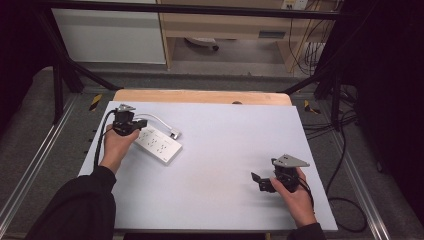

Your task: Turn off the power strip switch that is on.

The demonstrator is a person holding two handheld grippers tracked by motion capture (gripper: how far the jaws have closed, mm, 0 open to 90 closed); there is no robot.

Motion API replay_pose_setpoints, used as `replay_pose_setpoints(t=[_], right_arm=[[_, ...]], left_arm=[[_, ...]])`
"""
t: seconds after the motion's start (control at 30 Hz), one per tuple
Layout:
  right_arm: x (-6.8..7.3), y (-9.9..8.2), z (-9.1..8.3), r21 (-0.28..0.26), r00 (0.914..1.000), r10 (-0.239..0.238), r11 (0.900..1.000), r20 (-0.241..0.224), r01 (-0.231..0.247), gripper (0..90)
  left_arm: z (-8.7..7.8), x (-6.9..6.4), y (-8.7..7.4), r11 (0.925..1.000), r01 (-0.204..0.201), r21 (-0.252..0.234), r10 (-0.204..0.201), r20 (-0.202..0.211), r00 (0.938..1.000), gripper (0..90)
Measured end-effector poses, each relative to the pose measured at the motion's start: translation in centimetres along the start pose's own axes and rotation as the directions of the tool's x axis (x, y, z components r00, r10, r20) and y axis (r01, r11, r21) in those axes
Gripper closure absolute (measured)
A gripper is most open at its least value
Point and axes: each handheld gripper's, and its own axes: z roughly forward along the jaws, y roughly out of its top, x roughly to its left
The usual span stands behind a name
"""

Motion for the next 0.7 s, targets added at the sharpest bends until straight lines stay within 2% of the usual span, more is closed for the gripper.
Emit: replay_pose_setpoints(t=[0.27, 0.7], right_arm=[[0.0, 0.0, 0.0, 0.0, 1.0, 0.0, 1.0, -0.001, 0.0, 4.7], [0.0, 0.0, 0.0, -0.001, 1.0, -0.001, 1.0, -0.002, 0.001, 4.7]], left_arm=[[0.6, -0.5, -0.1, 0.9996, -0.02, 0.021, 0.02, 0.008, 0.9998, 90.0], [1.3, -0.8, -0.3, 0.999, -0.024, 0.038, 0.024, 0.014, 0.9996, 90.0]])
